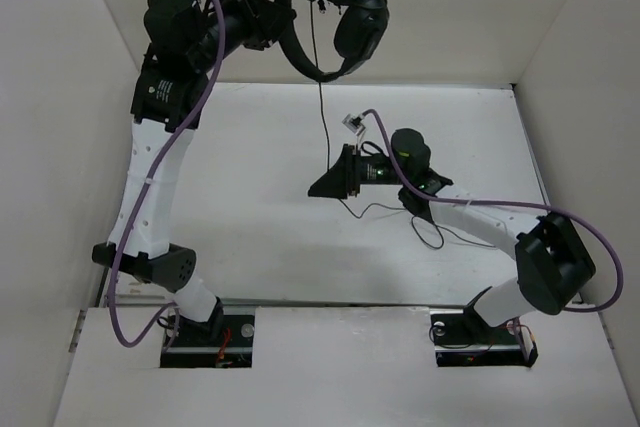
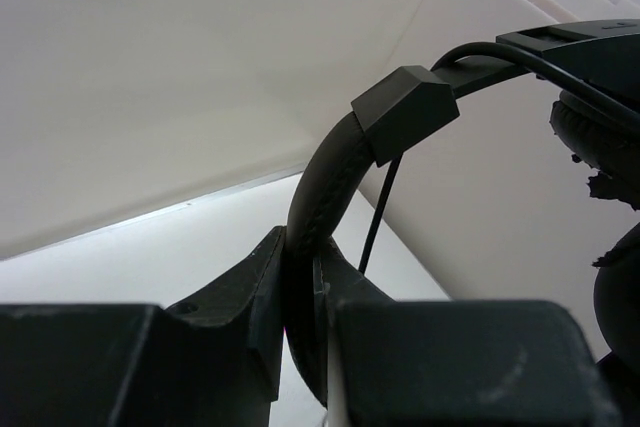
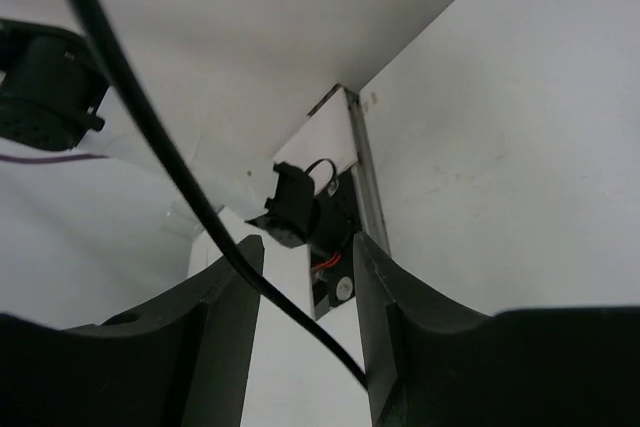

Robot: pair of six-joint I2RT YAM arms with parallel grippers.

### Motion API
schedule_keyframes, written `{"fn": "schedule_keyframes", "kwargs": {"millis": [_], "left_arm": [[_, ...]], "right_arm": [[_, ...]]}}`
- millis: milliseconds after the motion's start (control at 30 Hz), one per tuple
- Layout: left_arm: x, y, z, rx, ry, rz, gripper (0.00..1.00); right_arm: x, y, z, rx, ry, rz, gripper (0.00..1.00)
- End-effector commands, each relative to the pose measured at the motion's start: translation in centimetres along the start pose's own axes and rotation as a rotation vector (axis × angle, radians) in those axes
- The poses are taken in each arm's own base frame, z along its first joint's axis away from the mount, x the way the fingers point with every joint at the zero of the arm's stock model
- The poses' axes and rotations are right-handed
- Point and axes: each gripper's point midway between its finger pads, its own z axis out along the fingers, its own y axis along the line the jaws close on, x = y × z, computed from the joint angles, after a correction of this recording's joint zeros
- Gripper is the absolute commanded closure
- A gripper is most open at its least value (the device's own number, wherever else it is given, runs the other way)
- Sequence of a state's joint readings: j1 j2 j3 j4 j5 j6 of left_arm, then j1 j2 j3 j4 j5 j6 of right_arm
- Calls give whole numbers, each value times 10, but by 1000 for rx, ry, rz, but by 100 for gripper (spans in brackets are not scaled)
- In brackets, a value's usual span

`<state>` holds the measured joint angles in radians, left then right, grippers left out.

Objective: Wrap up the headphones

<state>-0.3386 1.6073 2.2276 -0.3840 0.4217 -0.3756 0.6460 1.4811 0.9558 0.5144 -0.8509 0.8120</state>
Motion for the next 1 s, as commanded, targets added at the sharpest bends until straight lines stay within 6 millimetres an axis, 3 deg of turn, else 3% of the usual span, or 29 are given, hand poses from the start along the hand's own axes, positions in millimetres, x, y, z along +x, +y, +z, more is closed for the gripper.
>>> {"fn": "schedule_keyframes", "kwargs": {"millis": [0, 167, 300, 433, 567, 700, 800, 967], "left_arm": [[-59, 0, -20, -43, -194, 43, 100], [-71, 57, -20, -221, -243, 89, 100], [-72, 102, -19, -352, -250, 131, 100], [-72, 136, -19, -438, -248, 161, 100], [-78, 161, -23, -516, -270, 199, 100], [-78, 176, -28, -563, -267, 220, 100], [-76, 172, -31, -562, -262, 229, 100], [-67, 167, -29, -553, -240, 230, 100]], "right_arm": [[7, 25, 4, -97, 23, -70, 53], [26, 24, -5, -97, 70, -79, 57], [36, 32, -13, -121, 121, -113, 68], [43, 40, -19, -146, 169, -134, 88], [47, 47, -24, -164, 200, -144, 92], [36, 40, -35, -114, 167, -181, 97], [20, 20, -47, -26, 115, -210, 100], [6, 14, -59, 41, 82, -269, 100]]}}
